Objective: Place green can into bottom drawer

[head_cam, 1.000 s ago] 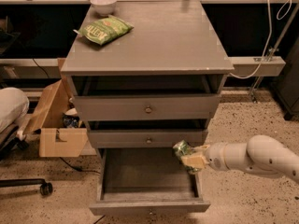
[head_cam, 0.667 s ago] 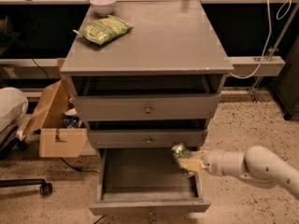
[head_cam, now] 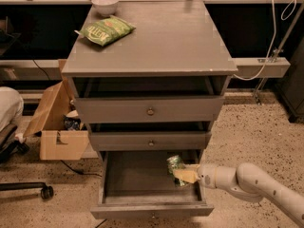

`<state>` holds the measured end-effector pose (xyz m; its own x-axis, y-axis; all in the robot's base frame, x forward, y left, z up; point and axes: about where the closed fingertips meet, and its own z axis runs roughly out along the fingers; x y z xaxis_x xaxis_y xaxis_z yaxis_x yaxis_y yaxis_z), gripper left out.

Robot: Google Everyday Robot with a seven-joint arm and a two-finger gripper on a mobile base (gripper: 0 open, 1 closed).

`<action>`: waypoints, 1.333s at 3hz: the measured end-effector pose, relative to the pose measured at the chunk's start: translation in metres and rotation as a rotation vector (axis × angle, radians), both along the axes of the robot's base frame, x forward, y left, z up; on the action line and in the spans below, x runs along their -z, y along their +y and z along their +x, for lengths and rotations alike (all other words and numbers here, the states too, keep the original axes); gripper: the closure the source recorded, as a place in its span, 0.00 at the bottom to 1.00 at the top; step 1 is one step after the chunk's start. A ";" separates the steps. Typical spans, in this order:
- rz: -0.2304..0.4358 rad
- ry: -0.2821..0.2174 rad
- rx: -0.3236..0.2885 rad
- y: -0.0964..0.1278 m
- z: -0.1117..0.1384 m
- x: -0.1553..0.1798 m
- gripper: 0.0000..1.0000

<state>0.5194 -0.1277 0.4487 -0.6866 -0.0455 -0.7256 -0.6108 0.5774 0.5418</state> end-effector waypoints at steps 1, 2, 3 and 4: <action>0.019 -0.014 0.011 0.001 0.012 0.031 1.00; 0.026 -0.003 0.027 -0.001 0.027 0.090 1.00; 0.002 0.060 0.067 -0.007 0.040 0.160 0.96; -0.022 0.091 0.086 -0.008 0.048 0.185 0.73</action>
Offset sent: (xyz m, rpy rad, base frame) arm 0.0478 -0.0104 -0.1737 0.0305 0.0186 -0.0590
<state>0.5677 -0.1355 0.2635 -0.7513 0.0013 -0.6599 -0.5074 0.6382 0.5790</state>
